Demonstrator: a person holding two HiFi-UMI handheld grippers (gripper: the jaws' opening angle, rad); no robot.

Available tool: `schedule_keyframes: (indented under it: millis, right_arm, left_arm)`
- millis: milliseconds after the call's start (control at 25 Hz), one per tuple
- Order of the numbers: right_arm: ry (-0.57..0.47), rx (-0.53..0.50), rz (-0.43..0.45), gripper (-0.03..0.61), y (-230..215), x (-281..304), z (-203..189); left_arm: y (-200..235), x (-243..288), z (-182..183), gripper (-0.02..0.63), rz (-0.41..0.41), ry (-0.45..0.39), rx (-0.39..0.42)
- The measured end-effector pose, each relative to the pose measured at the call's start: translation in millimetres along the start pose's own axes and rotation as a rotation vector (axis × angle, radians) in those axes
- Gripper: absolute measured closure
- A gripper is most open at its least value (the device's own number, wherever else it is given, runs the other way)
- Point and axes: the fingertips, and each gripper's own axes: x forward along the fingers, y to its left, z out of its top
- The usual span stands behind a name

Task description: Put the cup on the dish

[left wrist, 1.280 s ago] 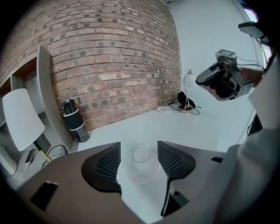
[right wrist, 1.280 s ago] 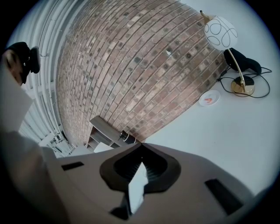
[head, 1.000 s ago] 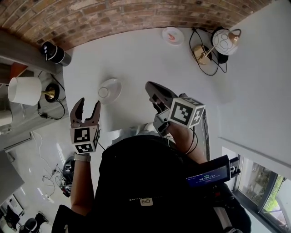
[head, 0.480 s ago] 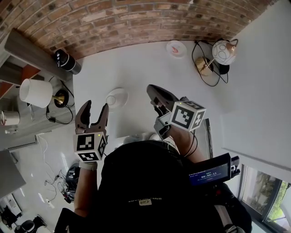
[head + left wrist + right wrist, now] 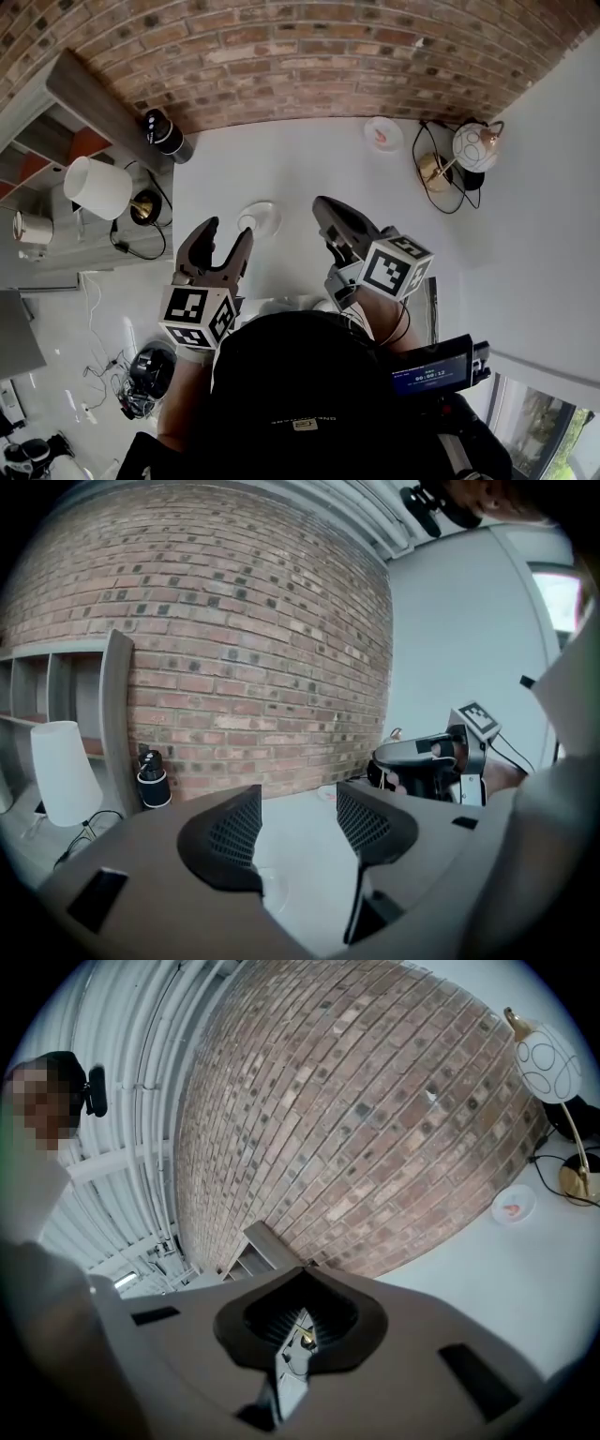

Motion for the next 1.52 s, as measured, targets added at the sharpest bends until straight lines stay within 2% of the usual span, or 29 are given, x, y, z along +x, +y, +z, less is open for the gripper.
schedule_keyframes:
  millis: [40,120,160,320,520,600,920,1280,1520]
  right_arm:
    - [0.001,-0.005,0.009,0.575,4,1,0]
    - [0.004,-0.006,0.027,0.575,11,4,-2]
    - [0.006,-0.005,0.035,0.575,13,5,-3]
    - [0.008,-0.008,0.052,0.575,19,5,-6]
    - [0.009,-0.009,0.063,0.575,20,6,-8]
    - [0.012,-0.009,0.060,0.575,21,5,-10]
    - [-0.011,-0.045,0.032,0.577,14,3,-3]
    - [-0.030,0.000,0.021,0.577,5,-4,-2]
    - [-0.032,0.008,0.015,0.577,1,-6,-2]
  left_arm:
    - [2,-3,3,0.380,0.010,-0.019,-0.008]
    - [7,-9,7,0.572,0.038,-0.058,-0.015]
    - [8,-12,8,0.607,0.044,-0.073,-0.016]
    - [3,-18,15,0.607,0.012,-0.117,-0.031]
    - [-1,-17,16,0.607,-0.100,-0.140,-0.218]
    - [-2,-15,11,0.609,-0.115,-0.119,-0.247]
    - [-6,-2,1,0.607,-0.146,-0.062,-0.255]
    - [-20,8,-4,0.609,-0.198,-0.034,-0.213]
    - [-23,12,-8,0.609,-0.218,-0.011,-0.216]
